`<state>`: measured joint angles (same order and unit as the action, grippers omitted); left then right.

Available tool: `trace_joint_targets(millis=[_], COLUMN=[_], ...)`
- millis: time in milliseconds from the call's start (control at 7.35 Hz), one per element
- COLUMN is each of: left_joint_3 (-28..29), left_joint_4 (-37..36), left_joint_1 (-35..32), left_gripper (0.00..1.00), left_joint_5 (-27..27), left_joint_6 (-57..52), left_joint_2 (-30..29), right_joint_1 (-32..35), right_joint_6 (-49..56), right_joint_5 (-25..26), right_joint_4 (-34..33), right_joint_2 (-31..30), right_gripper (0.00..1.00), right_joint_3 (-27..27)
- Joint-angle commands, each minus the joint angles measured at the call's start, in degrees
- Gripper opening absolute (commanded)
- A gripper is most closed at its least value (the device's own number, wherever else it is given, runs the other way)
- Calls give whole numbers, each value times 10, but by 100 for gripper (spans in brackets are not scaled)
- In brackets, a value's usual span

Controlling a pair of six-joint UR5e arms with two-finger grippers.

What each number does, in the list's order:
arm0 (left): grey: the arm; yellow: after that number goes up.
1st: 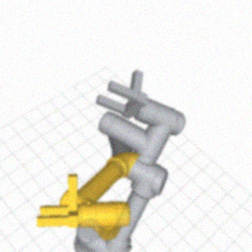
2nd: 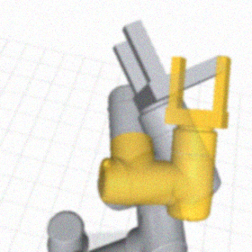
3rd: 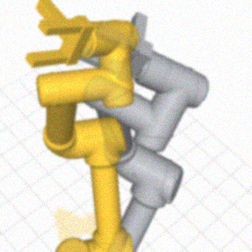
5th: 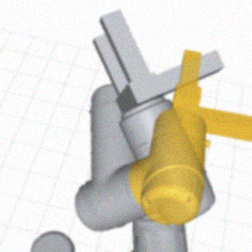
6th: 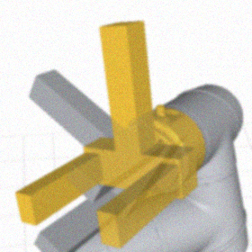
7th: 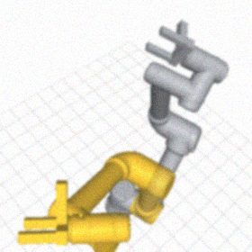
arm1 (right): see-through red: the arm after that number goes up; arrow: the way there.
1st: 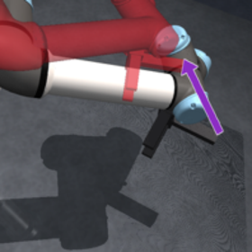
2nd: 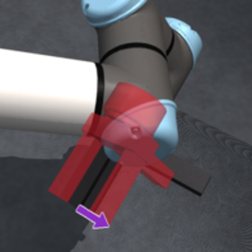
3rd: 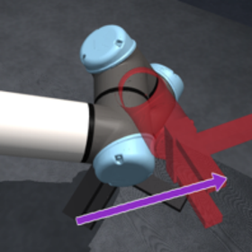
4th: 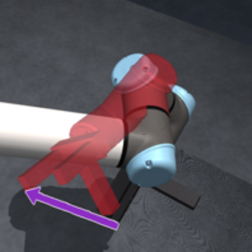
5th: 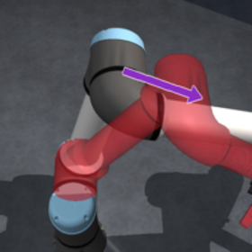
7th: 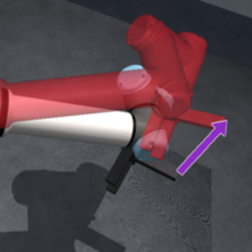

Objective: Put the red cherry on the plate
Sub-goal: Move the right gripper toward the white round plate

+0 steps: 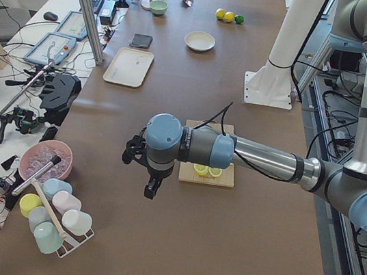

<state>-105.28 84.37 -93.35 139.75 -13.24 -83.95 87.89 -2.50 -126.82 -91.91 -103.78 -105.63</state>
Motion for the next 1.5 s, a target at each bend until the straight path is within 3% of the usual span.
trace_joint_targets(millis=[0, 136, 272, 408, 544, 816, 952, 1088, 1361], left_joint_3=[-21, -39, -37, -4, 29, 25, 26, 31, 29], left_joint_4=[1, 5, 53, 141, 161, 235, 261, 262, 289], left_joint_1=[-2, -5, -23, -26, -27, -28, -27, -15, 39], left_gripper=[98, 98, 98, 98, 98, 98, 98, 98, 98], left_joint_5=[-1, 1, -1, -9, -2, -3, 13, 35, 36], left_joint_6=[1, 5, 6, 9, 35, 37, 48, 58, 125], left_joint_2=[-10, -11, -10, -28, -45, -28, -25, -25, -27], right_joint_1=[0, 0, 0, 0, -1, -4, -37, -83, -205], right_joint_6=[-2, -3, -7, -14, -14, -77, -92, -161, -354], right_joint_5=[-5, -4, -4, -6, -23, -93, -107, -104, -16], right_joint_4=[15, 69, 161, 189, 194, 195, 195, 196, 279], right_joint_2=[3, 3, 1, 2, 3, 42, 57, 80, 98], right_gripper=[100, 100, 100, 100, 100, 99, 100, 100, 100], right_joint_3=[-8, -5, -4, -2, -6, -5, -9, -9, -3])
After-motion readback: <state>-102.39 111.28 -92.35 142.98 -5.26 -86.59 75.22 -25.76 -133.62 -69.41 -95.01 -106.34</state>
